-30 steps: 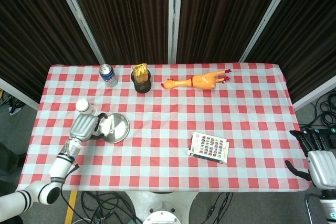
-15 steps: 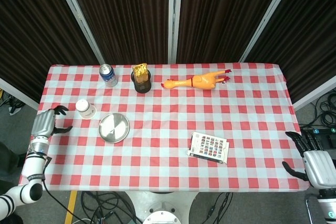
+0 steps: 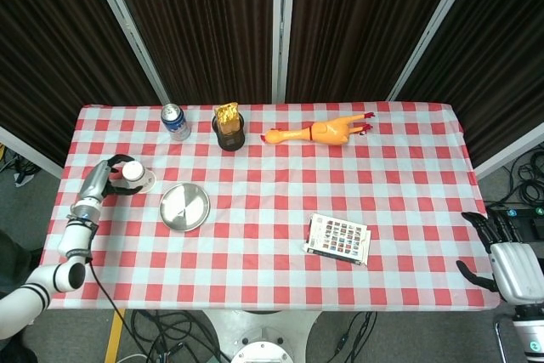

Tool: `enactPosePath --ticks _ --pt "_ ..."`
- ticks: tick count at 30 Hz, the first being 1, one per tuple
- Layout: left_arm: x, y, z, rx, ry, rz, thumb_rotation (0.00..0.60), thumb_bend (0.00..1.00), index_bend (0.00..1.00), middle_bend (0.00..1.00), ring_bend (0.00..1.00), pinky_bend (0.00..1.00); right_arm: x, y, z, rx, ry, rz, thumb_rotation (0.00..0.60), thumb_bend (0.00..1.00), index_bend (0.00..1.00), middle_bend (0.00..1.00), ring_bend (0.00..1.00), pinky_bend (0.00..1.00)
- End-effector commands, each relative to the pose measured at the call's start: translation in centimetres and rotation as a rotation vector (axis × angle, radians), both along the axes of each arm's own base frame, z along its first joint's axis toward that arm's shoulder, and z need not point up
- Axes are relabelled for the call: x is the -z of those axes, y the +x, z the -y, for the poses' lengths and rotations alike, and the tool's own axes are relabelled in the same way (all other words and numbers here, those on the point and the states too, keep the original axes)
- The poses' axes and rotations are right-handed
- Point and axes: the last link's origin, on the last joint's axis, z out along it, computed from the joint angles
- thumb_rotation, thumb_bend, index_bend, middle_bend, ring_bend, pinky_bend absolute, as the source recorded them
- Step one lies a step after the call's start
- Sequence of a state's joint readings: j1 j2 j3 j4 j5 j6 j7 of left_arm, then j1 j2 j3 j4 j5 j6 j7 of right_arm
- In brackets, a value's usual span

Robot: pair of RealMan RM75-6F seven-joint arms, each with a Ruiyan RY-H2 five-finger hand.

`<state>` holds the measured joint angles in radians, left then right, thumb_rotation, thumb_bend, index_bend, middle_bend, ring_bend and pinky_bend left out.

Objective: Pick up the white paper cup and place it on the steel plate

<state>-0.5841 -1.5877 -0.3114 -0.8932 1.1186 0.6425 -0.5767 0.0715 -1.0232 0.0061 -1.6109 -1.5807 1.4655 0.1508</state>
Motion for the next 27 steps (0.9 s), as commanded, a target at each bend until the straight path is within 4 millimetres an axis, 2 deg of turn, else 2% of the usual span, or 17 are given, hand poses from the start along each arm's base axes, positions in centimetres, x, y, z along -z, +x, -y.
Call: enactPosePath --ticks 1,8,15,18,22,27 --pt "0.6 0.3 -0.3 -0.006 -0.024 0.028 0.600 0.15 0.30 0.21 0.14 0.23 0.0 0.0 0.0 0.002 -0.002 0.000 0.600 0.17 0.12 0.15 0.00 0.03" --pt "0.9 0.0 -0.4 -0.035 -0.028 0.092 0.600 0.16 0.35 0.23 0.14 0.23 0.1 -0.1 0.1 0.005 0.002 0.003 0.600 0.17 0.12 0.15 0.00 0.03" --pt "0.7 -0.7 -0.6 -0.052 -0.008 0.091 0.600 0.20 0.35 0.24 0.14 0.23 0.1 -0.1 0.2 0.007 0.003 0.002 0.600 0.17 0.12 0.15 0.00 0.03" --pt "0.6 -1.1 -0.6 -0.060 0.005 0.099 0.600 0.23 0.37 0.29 0.18 0.24 0.2 -0.1 0.3 0.008 0.004 0.002 0.600 0.17 0.12 0.15 0.00 0.03" --pt "0.5 -1.3 -0.6 -0.060 0.018 0.099 0.600 0.26 0.42 0.41 0.24 0.24 0.2 0.0 0.3 0.007 0.006 0.001 0.600 0.17 0.12 0.15 0.00 0.03" --pt "-0.2 -0.3 -0.6 0.004 0.031 0.102 0.600 0.26 0.43 0.43 0.25 0.24 0.1 0.1 0.2 0.007 0.003 -0.002 0.600 0.17 0.12 0.15 0.00 0.03"
